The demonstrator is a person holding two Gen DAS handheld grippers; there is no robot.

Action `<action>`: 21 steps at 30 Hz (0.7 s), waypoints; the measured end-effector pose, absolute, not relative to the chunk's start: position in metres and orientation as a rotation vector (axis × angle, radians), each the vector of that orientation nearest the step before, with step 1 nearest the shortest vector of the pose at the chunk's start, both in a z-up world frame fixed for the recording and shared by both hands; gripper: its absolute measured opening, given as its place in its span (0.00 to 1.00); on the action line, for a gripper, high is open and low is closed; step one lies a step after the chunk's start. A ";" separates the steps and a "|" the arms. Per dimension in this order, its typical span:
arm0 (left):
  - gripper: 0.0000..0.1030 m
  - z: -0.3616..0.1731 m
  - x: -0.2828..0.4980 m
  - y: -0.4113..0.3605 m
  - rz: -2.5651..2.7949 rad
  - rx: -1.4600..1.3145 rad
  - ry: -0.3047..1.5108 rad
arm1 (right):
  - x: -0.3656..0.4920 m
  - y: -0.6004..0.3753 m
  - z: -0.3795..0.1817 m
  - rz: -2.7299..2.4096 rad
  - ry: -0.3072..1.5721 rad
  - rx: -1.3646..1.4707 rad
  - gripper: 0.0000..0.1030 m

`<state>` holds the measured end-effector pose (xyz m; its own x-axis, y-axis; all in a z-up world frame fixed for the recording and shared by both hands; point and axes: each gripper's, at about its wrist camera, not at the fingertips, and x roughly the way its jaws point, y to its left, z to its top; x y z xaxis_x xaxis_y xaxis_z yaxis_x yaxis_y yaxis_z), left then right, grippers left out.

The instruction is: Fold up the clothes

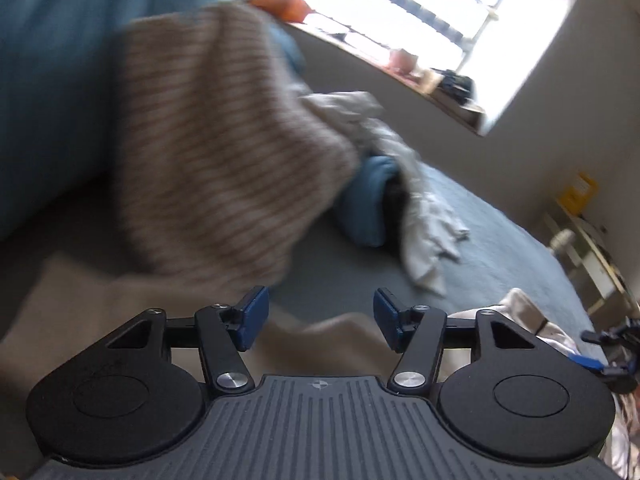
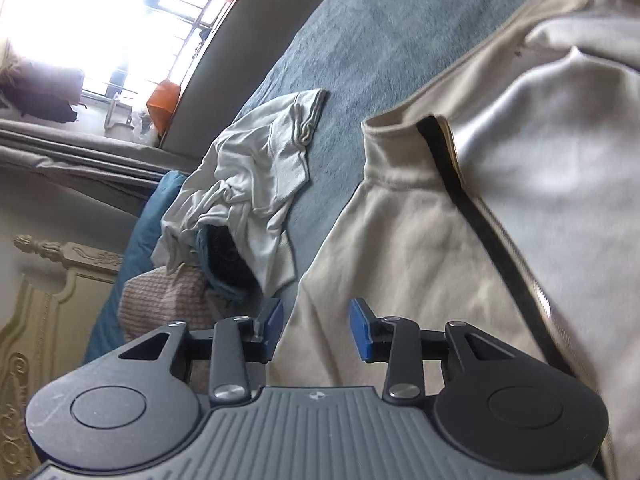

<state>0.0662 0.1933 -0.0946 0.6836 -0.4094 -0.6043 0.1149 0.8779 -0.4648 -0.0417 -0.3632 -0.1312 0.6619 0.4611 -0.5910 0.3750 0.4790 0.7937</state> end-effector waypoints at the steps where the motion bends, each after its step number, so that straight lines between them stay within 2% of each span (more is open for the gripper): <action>1: 0.58 -0.098 0.054 0.208 -0.254 -0.451 0.780 | -0.048 -0.359 -0.134 0.079 0.909 1.145 0.38; 8: 0.59 -0.130 0.012 0.267 0.029 -0.567 0.822 | -0.079 -0.324 -0.175 0.087 1.000 1.239 0.38; 18: 0.60 -0.158 0.034 0.271 0.219 -0.710 0.806 | -0.117 -0.318 -0.215 0.034 1.017 1.355 0.38; 19: 0.57 -0.159 0.035 0.268 0.228 -0.699 0.793 | -0.117 -0.320 -0.216 0.029 1.011 1.358 0.38; 21: 0.39 -0.157 0.036 0.263 0.241 -0.672 0.774 | -0.115 -0.322 -0.218 0.019 1.009 1.357 0.38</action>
<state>0.0357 0.2629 -0.1567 0.7005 -0.0385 -0.7126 -0.4355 0.7680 -0.4695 -0.1149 -0.3220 -0.2179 0.6011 0.5475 -0.5822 0.5253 0.2783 0.8041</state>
